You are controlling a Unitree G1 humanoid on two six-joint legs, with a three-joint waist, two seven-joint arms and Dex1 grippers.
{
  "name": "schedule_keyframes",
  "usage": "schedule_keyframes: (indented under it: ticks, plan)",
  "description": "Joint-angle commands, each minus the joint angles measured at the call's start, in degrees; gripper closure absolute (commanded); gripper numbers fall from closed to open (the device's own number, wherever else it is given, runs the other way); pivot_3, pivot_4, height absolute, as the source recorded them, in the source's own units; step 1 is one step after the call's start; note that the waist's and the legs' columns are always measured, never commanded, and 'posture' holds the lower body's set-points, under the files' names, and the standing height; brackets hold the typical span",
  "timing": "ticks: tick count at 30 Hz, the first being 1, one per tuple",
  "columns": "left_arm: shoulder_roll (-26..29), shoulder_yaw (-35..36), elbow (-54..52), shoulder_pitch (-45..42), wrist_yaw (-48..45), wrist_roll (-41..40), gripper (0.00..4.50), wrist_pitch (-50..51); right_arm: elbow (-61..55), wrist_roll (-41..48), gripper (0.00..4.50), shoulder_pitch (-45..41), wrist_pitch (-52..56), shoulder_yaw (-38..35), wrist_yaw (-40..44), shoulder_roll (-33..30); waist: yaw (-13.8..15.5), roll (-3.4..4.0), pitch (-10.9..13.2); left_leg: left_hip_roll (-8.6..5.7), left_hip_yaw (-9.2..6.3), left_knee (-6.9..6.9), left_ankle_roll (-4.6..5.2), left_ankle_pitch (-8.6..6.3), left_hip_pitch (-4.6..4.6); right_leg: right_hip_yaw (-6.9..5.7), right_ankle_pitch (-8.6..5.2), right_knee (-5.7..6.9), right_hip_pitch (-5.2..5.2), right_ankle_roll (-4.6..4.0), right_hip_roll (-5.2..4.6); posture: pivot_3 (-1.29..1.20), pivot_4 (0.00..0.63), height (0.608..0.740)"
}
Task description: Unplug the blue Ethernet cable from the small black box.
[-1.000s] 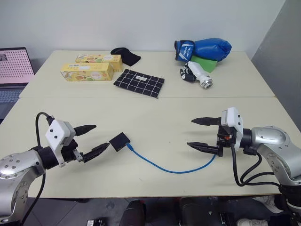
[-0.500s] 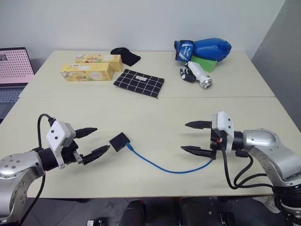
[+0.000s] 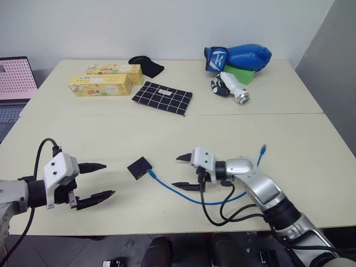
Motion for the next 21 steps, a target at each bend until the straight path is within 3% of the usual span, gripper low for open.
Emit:
schedule_keyframes:
  ticks: [1, 5, 8, 21]
  plan:
    - [0.2, 1.8, -0.5, -0.9, -0.7, -1.1, 0.00, -0.9, 4.6, -3.1, 0.09, -1.4, -0.3, 2.3, -3.6, 5.7, 0.1, -0.01, 0.0, 0.04, -0.03, 0.01, 0.00, 0.00, -0.02, -0.01, 0.00, 0.00, -0.01, 0.00, -0.01, 0.00, 0.150, 0.740]
    - [0.0, 1.8, -0.6, -1.1, -0.8, -1.2, 0.00, -0.9, 9.0, -5.9, 0.09, -2.1, 0.0, 3.6, -5.7, 8.9, 0.1, -0.01, 0.0, 0.02, -0.04, 0.01, 0.00, 0.00, 0.01, 0.01, 0.00, 0.02, 0.00, 0.00, -0.03, 0.00, 0.150, 0.740]
    - [-0.2, 1.6, -0.6, -1.6, -0.6, -1.4, 0.00, -0.8, 10.6, -7.0, 0.60, -2.6, 1.7, 3.1, -7.7, 10.4, -0.1, -0.01, 0.0, 0.01, -0.07, 0.01, 0.00, 0.00, 0.12, 0.04, 0.00, 0.07, 0.03, 0.00, -0.01, 0.00, 0.150, 0.740]
    - [-0.6, -0.4, 0.2, -3.5, 1.9, -0.5, 0.00, 1.0, 9.2, -9.6, 3.58, -3.7, 3.6, 1.4, -11.4, 9.6, -0.1, -0.01, 0.0, 0.03, -0.11, 0.00, 0.00, 0.00, 0.22, 0.04, 0.01, 0.17, 0.05, -0.06, 0.19, 0.00, 0.150, 0.740]
